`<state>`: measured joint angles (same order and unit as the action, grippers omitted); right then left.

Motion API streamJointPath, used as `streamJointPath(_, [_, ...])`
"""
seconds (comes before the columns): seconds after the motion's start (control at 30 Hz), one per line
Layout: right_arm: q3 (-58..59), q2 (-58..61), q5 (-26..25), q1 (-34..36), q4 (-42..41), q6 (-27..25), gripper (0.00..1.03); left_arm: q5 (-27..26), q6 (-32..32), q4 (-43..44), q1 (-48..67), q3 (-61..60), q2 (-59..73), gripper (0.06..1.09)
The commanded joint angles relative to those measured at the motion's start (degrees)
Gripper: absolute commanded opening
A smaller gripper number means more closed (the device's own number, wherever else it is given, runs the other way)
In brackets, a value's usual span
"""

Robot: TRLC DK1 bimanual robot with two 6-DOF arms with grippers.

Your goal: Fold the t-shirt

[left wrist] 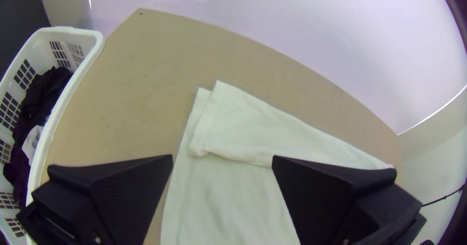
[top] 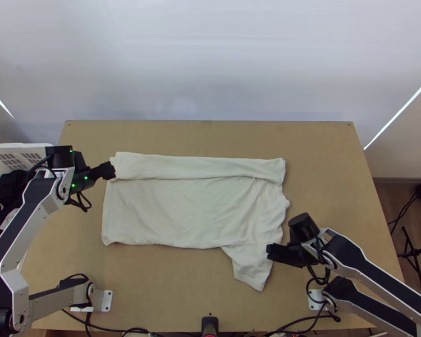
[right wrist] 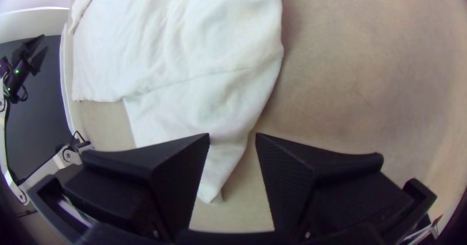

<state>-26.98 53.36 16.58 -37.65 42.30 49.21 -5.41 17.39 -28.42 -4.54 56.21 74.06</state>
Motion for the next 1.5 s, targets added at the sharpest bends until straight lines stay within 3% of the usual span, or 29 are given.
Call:
streamJointPath(0.0, [0.97, 2.27, 0.38, 1.35, -2.49, -1.66, 0.47, 0.05, -1.83, -3.74, -1.09, 1.19, -0.76, 1.05])
streamJointPath(0.17, [2.02, 2.36, 0.21, 5.92, -3.46, -5.09, 0.47, 0.05, -8.07, -9.28, -0.47, -1.63, -4.89, 1.05])
streamJointPath(0.43, [2.46, 2.45, 0.21, 6.18, -4.34, -5.0, 0.45, 0.05, -16.68, -13.24, -6.01, -7.25, -10.34, 1.05])
streamJointPath(0.5, [2.64, 2.45, 0.12, 6.18, -5.39, -5.0, 0.3, 0.05, -18.0, -15.34, -6.89, -7.78, -10.61, 1.05])
streamJointPath(0.7, [2.99, 2.01, -1.46, 5.92, -6.88, -5.88, 0.03, 0.05, -24.33, -21.06, -7.77, -11.38, -12.54, 1.05])
streamJointPath(0.87, [3.43, 1.66, -1.72, 5.92, -7.76, -5.79, 0.03, -0.48, -28.37, -27.03, -8.47, -12.52, -10.08, 1.05])
streamJointPath(1.1, [3.96, 1.74, -2.34, 5.66, -8.47, -5.97, 0.03, -4.08, -36.64, -26.77, -10.67, -17.8, -6.12, 1.04])
streamJointPath(1.27, [4.22, 1.74, -2.78, 5.74, -8.73, -5.97, 0.03, -4.26, -38.13, -26.33, -10.67, -18.76, -5.24, 1.04])
streamJointPath(1.47, [4.57, 2.27, -3.39, 5.66, -9.87, -5.88, 0.03, -8.04, -38.57, -27.65, -10.58, -18.06, -6.12, 1.0])
